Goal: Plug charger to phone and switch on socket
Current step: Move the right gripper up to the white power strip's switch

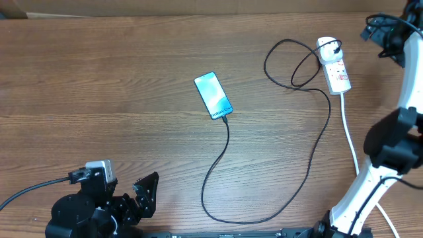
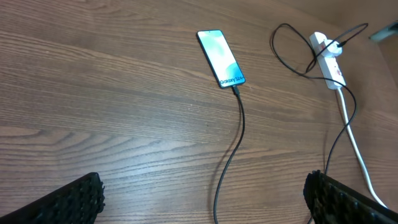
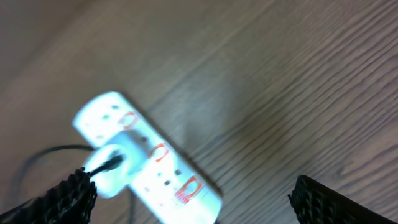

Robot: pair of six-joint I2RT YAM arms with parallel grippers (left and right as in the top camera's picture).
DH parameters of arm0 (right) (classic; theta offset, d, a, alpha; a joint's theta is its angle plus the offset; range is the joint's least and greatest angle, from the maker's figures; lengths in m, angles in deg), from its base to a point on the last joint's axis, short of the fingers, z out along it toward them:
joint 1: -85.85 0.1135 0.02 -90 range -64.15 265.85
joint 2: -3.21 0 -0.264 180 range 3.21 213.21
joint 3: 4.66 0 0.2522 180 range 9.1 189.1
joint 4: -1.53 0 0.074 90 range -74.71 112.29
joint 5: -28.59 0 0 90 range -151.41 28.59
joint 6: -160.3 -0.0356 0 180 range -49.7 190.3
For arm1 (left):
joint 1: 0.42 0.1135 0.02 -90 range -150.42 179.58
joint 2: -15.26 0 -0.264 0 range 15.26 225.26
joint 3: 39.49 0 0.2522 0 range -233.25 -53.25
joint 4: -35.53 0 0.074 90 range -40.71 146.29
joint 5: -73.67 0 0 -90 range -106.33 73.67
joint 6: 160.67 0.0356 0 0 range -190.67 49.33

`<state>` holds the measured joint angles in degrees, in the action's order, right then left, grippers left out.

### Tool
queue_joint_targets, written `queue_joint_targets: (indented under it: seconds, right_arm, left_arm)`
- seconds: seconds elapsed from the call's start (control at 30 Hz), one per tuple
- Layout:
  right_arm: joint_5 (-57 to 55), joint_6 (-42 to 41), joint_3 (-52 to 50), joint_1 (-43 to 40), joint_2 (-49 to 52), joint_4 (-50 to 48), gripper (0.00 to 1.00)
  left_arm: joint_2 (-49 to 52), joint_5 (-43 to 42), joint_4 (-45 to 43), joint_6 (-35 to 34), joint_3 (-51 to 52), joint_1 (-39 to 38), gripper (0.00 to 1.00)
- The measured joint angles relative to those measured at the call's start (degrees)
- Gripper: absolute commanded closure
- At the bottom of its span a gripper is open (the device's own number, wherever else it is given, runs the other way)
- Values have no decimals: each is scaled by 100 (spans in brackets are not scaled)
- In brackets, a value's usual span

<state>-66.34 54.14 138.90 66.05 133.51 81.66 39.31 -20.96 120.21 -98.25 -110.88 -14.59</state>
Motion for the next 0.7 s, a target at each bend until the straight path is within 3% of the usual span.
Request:
queue_joint_targets:
  seconds: [0.3, 0.7]
  right_arm:
    - [-155, 232, 0, 0, 802, -52, 0]
    - [-168, 269, -221, 0, 981, -354, 0]
  left_arm:
    - [0, 76, 0, 2, 0, 0, 0]
    - [0, 197, 2, 0, 0, 0, 0]
